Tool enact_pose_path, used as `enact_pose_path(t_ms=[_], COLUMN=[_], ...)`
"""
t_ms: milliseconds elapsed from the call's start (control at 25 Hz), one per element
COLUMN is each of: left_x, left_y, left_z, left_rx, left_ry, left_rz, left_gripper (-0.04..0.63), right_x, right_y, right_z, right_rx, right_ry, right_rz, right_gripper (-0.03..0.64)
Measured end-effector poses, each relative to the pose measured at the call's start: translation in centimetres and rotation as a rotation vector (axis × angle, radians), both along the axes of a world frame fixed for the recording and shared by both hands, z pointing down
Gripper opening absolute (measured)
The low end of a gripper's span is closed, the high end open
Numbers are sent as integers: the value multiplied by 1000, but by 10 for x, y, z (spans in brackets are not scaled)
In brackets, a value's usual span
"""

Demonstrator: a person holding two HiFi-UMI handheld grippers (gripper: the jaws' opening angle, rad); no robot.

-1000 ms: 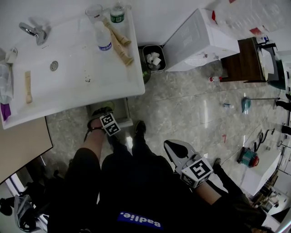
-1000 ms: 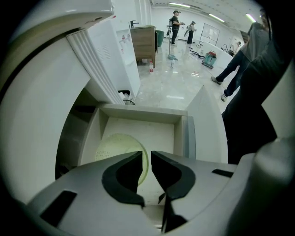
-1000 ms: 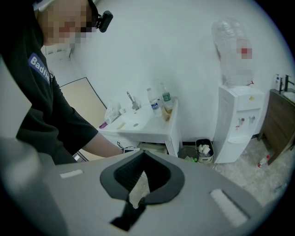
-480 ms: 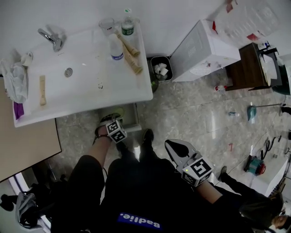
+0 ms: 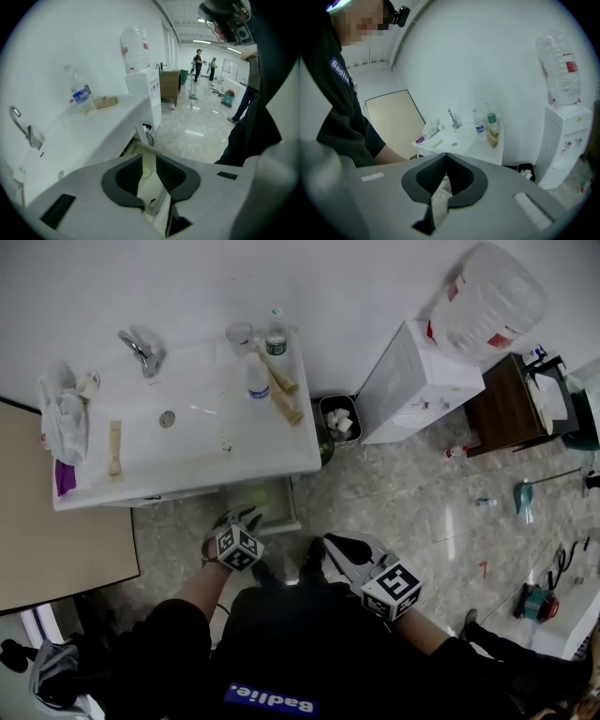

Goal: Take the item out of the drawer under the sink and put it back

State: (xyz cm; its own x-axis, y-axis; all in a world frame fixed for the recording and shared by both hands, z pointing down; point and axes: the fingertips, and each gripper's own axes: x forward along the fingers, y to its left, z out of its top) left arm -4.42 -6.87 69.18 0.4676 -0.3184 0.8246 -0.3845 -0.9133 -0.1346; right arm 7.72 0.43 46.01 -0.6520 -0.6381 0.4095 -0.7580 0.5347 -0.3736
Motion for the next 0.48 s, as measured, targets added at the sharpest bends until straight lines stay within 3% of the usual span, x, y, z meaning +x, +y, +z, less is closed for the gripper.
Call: enact_pose_path(t_ms=[160,480], left_x=[4,15], left_y=[2,20], left_z=[-54,-190], left_rx=[23,87], left_ry=[129,412], left_rz=[-69,-63], left_gripper=[72,58], right_x=[-14,-57], right_y=[-1,2], right_z=[-14,-36], right_rx=[35,89], right_ry=[4,31], right_rz=[-42,-133], right_gripper=[2,2])
